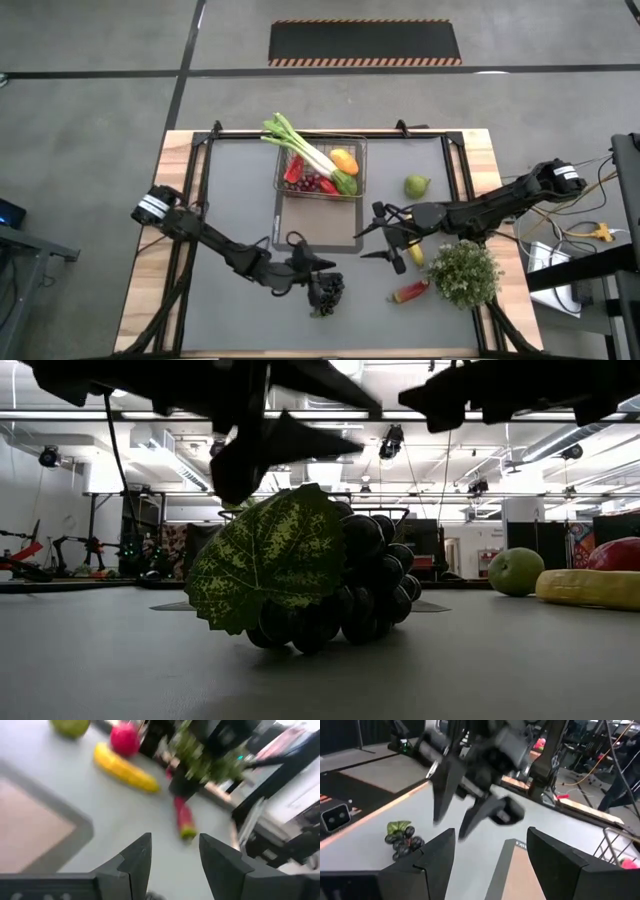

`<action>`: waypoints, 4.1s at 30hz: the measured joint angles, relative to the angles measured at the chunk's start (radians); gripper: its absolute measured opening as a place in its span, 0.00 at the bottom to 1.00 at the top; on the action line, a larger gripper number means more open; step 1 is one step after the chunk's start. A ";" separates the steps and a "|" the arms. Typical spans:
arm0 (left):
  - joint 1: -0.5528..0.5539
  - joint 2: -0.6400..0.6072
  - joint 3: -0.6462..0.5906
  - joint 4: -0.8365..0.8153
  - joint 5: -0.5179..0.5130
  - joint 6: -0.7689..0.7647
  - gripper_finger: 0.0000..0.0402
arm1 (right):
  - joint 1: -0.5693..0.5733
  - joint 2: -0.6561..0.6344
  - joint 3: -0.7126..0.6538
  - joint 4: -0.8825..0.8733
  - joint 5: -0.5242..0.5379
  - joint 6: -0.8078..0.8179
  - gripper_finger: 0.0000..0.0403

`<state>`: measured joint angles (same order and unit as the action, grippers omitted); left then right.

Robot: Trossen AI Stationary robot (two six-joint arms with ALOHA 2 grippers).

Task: Build produce basket
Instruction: Put the black grapes into the wire basket

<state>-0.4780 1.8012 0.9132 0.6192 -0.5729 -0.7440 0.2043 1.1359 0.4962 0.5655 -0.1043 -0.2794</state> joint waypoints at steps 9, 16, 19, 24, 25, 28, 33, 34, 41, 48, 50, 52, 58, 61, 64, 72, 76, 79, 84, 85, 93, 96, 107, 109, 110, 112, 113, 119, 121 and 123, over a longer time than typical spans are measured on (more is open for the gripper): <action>-0.037 0.039 0.351 -0.858 0.237 -0.307 0.33 | 0.000 -0.002 0.006 -0.008 0.002 0.002 0.57; -0.059 0.064 0.553 -1.254 0.283 -0.510 0.27 | 0.000 -0.002 0.006 -0.014 0.002 0.021 0.57; -0.059 0.090 0.588 -1.329 0.329 -0.583 0.26 | 0.000 -0.002 0.006 -0.021 0.002 0.021 0.57; -0.060 0.147 0.634 -1.348 0.371 -0.586 0.23 | 0.000 -0.002 0.006 -0.028 0.002 0.020 0.57; -0.060 0.155 0.650 -1.350 0.371 -0.581 0.23 | 0.000 -0.002 0.006 -0.031 0.002 0.020 0.57; -0.059 0.164 0.682 -1.356 0.337 -0.533 0.22 | 0.000 -0.002 0.005 -0.032 0.002 0.025 0.57; -0.058 0.163 0.692 -1.299 0.264 -0.478 0.26 | 0.000 -0.002 0.005 -0.029 0.002 0.030 0.57; -0.058 0.163 0.692 -1.293 0.262 -0.469 0.28 | 0.000 -0.002 0.005 -0.029 0.003 0.033 0.57; -0.046 0.161 0.656 -1.218 0.256 -0.482 0.53 | 0.000 -0.002 0.012 -0.033 0.003 0.049 0.57; -0.026 0.160 0.549 -1.082 0.274 -0.533 0.77 | 0.000 -0.003 0.030 -0.037 0.003 0.053 0.57; -0.025 0.160 0.517 -1.053 0.274 -0.534 0.79 | 0.000 -0.003 0.032 -0.037 0.002 0.048 0.57; -0.024 0.160 0.481 -0.984 0.273 -0.533 0.79 | 0.000 -0.003 0.032 -0.037 0.003 0.047 0.57; -0.014 0.160 0.335 -0.711 0.272 -0.533 0.73 | 0.000 -0.003 0.032 -0.037 0.003 0.049 0.57; -0.014 0.160 0.279 -0.611 0.271 -0.534 0.67 | 0.000 -0.003 0.032 -0.037 0.015 0.051 0.57; -0.014 0.159 0.261 -0.581 0.271 -0.533 0.59 | 0.000 -0.003 0.032 -0.037 0.053 0.051 0.57; -0.014 0.146 0.261 -0.602 0.271 -0.477 0.31 | 0.000 -0.003 0.032 -0.037 0.081 0.040 0.57; -0.015 0.127 0.260 -0.617 0.275 -0.404 0.19 | 0.000 -0.013 0.032 -0.052 0.081 0.011 0.57; -0.013 0.092 0.261 -0.644 0.276 -0.321 0.12 | 0.000 -0.042 0.032 -0.076 0.085 0.006 0.57; 0.008 -0.001 0.258 -0.722 0.267 -0.161 0.06 | 0.000 -0.116 0.032 -0.150 0.087 0.018 0.57; 0.017 -0.018 0.259 -0.737 0.263 -0.126 0.06 | 0.000 -0.131 0.030 -0.169 0.087 0.018 0.57; 0.138 -0.191 0.258 -0.842 0.188 0.201 0.05 | 0.000 -0.205 0.023 -0.223 0.087 0.028 0.57; 0.206 -0.239 0.254 -0.841 0.170 0.331 0.05 | 0.000 -0.207 0.020 -0.221 0.087 0.030 0.57; 0.500 -0.299 0.251 -0.825 0.171 0.520 0.05 | 0.000 -0.204 0.007 -0.224 0.089 0.026 0.57; 0.541 -0.295 0.246 -0.824 0.173 0.523 0.05 | 0.000 -0.205 0.005 -0.228 0.090 0.026 0.57; 0.559 -0.294 0.243 -0.837 0.175 0.523 0.05 | 0.000 -0.203 0.005 -0.227 0.090 0.026 0.57; 0.589 -0.293 0.243 -0.874 0.178 0.522 0.05 | 0.000 -0.202 0.005 -0.226 0.090 0.026 0.57; 0.601 -0.293 0.243 -0.887 0.179 0.522 0.05 | 0.000 -0.201 0.004 -0.226 0.090 0.026 0.57; 0.659 -0.295 0.243 -0.943 0.174 0.520 0.05 | 0.000 -0.200 0.003 -0.225 0.090 0.026 0.57; 0.675 -0.294 0.243 -0.953 0.173 0.520 0.05 | 0.000 -0.200 0.003 -0.225 0.090 0.026 0.57; 0.689 -0.292 0.243 -0.960 0.172 0.521 0.05 | 0.000 -0.200 0.003 -0.225 0.090 0.026 0.57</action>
<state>0.2111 1.5093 1.1557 -0.3409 -0.4007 -0.2235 0.2043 0.9363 0.4988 0.3401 -0.0143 -0.2535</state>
